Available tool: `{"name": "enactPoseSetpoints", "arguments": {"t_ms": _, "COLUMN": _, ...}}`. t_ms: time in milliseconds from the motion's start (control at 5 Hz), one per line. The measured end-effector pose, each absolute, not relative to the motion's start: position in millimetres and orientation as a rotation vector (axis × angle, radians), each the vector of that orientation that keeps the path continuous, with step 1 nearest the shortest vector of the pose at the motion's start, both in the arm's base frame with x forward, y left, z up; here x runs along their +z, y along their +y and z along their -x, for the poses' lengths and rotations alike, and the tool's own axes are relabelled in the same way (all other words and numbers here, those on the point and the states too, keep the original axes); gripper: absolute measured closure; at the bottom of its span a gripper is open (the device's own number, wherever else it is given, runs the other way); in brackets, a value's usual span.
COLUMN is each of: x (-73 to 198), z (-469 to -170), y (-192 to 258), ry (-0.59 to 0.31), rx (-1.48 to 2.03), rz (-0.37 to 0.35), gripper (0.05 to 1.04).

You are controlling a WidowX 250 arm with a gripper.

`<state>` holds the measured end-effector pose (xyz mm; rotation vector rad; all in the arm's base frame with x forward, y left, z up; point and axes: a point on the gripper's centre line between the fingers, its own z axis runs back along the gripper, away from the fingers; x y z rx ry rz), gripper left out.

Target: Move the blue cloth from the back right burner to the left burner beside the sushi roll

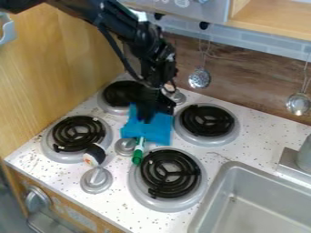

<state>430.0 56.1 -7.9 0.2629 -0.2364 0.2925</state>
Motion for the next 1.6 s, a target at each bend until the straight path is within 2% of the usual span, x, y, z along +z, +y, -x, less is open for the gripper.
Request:
{"name": "enactPoseSetpoints", "arguments": {"t_ms": 400, "x": -29.8, "z": -409.7, "y": 3.0, "ry": -0.185, "rx": 0.137, "rz": -0.241, "gripper": 1.009}}
{"name": "enactPoseSetpoints", "arguments": {"t_ms": 800, "x": -28.6, "z": -404.6, "y": -6.7, "ry": -0.186, "rx": 0.094, "rz": -0.251, "gripper": 1.009}}
{"name": "enactPoseSetpoints", "arguments": {"t_ms": 1200, "x": -25.8, "z": -400.3, "y": 19.0, "ry": -0.189, "rx": 0.158, "rz": -0.314, "gripper": 1.009}}
{"name": "enactPoseSetpoints", "arguments": {"t_ms": 1600, "x": -5.4, "z": -409.8, "y": 58.8, "ry": -0.214, "rx": 0.288, "rz": -0.355, "gripper": 1.009}}
